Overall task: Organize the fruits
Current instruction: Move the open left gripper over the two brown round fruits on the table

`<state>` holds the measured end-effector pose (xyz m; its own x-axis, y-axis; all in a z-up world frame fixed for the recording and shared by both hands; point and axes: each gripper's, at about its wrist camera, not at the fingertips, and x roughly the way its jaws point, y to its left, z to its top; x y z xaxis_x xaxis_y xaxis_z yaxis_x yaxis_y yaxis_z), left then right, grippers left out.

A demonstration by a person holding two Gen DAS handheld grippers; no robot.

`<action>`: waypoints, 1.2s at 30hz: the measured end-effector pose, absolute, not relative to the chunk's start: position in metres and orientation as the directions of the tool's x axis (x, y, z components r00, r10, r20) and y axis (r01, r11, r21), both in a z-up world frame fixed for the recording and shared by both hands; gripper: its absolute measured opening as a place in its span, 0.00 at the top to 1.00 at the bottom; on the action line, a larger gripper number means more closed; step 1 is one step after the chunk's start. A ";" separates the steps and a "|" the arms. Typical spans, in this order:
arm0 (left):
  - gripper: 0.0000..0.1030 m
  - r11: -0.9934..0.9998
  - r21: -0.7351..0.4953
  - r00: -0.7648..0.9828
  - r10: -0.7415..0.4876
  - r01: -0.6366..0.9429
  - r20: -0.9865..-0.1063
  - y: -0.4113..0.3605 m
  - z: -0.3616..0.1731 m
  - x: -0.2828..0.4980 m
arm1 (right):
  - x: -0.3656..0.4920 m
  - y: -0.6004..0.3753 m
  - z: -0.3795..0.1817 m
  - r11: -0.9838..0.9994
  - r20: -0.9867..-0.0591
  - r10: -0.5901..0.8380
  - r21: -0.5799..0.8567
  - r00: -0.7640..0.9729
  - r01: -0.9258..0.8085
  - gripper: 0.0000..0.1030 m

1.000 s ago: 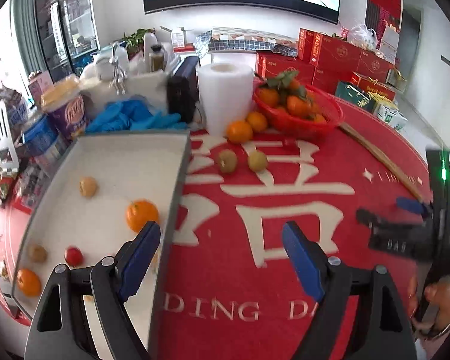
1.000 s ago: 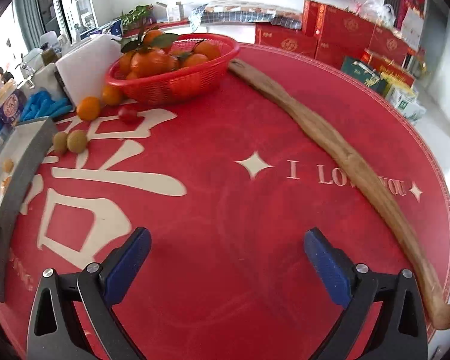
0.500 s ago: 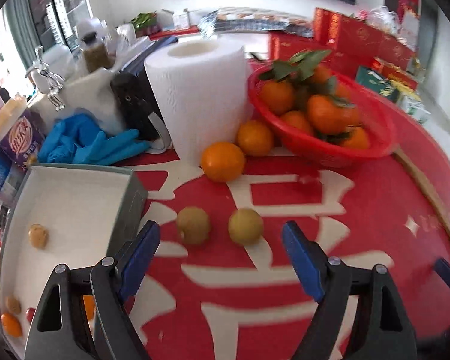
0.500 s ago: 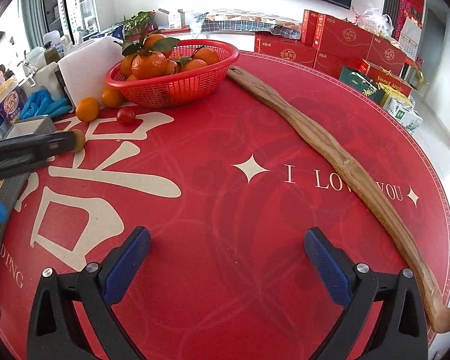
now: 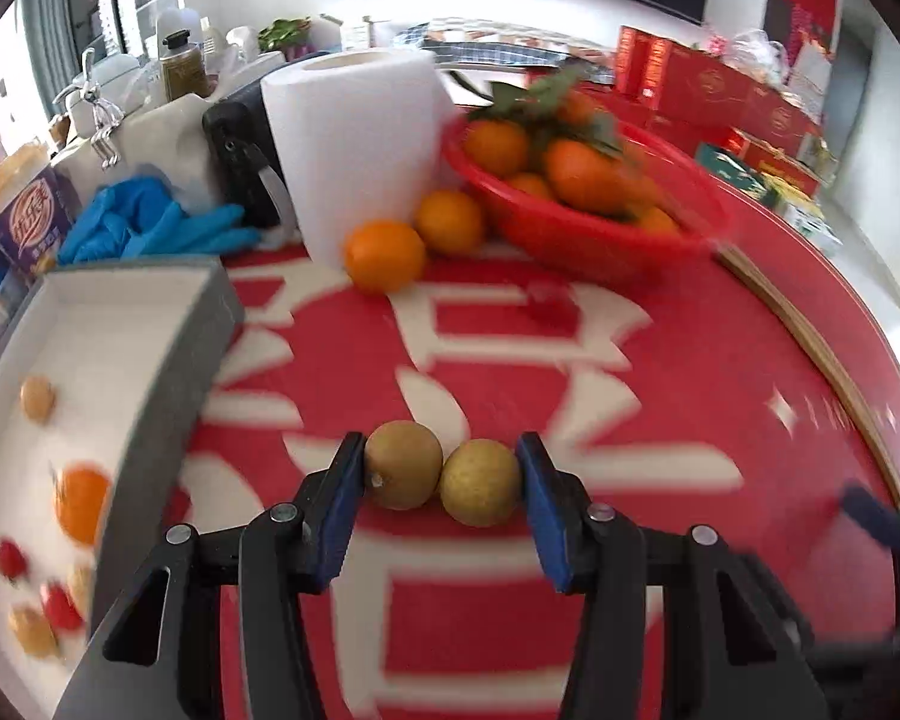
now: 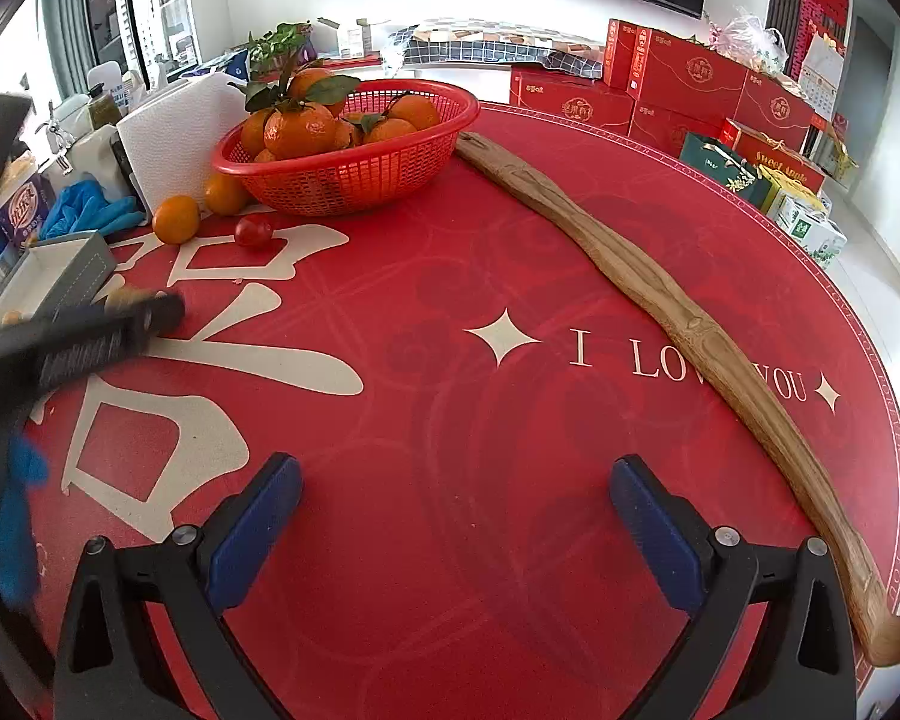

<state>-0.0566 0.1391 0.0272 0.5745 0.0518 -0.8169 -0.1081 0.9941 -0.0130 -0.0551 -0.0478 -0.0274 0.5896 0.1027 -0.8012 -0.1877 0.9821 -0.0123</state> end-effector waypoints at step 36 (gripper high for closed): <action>0.29 0.993 -0.120 0.651 -0.086 -0.008 -0.754 0.166 0.029 -0.094 | -0.052 -0.043 -0.029 0.983 -0.802 0.103 -0.008 0.589 -0.184 0.00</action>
<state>-0.0937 0.1664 0.0288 0.6509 -0.0864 -0.7542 -0.0078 0.9927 -0.1204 -0.0520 -0.0434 -0.0287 0.5887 0.1035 -0.8017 -0.1840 0.9829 -0.0083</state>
